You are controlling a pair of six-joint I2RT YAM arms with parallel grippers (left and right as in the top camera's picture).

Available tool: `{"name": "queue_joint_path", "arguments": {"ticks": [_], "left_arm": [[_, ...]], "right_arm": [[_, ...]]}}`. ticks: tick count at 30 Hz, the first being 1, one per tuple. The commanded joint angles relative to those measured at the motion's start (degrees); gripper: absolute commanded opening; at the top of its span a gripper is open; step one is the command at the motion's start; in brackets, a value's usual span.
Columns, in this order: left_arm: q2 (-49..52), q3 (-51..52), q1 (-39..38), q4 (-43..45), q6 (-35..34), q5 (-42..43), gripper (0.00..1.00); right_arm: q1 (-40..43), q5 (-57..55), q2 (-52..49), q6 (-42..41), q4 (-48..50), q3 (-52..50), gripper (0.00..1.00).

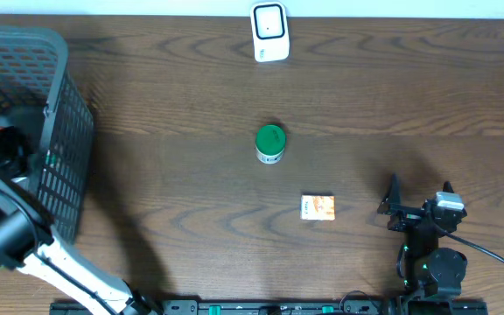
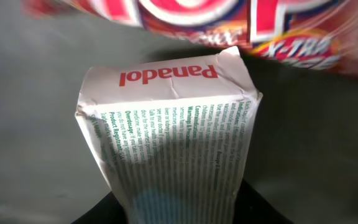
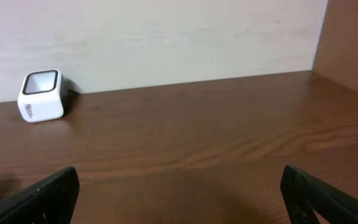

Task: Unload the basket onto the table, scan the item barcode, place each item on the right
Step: 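Lift the Panadol box out and carry it toward the scanner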

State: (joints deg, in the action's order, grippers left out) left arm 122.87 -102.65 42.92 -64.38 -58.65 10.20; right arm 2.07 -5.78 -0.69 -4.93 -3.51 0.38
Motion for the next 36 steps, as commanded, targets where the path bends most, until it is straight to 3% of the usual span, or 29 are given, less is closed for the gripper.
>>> {"name": "queue_joint_path", "arguments": {"ticks": [1,13,27,31,36], "left_arm": [[-6.3,0.3,0.5,-1.5,5.5,0.7,0.41],[-19.8,0.3,0.2,-5.4,5.7,1.1,0.41],[-44.4,0.3,-0.2,-3.3,2.5,5.7,0.41],[-48.9,0.3,-3.6,-3.3,1.4,5.7,0.41],[-49.7,0.4,-14.0,-5.1,1.4,5.6,0.42]], "right_arm": [[-0.3,0.1,0.3,0.7,-0.2,-0.1,0.99],[-0.3,0.1,0.3,0.7,-0.2,-0.1,0.99],[-0.3,0.1,0.3,0.7,-0.2,-0.1,0.99],[-0.3,0.1,0.3,0.7,-0.2,-0.1,0.99],[-0.3,0.1,0.3,0.7,-0.2,-0.1,0.99]]}}
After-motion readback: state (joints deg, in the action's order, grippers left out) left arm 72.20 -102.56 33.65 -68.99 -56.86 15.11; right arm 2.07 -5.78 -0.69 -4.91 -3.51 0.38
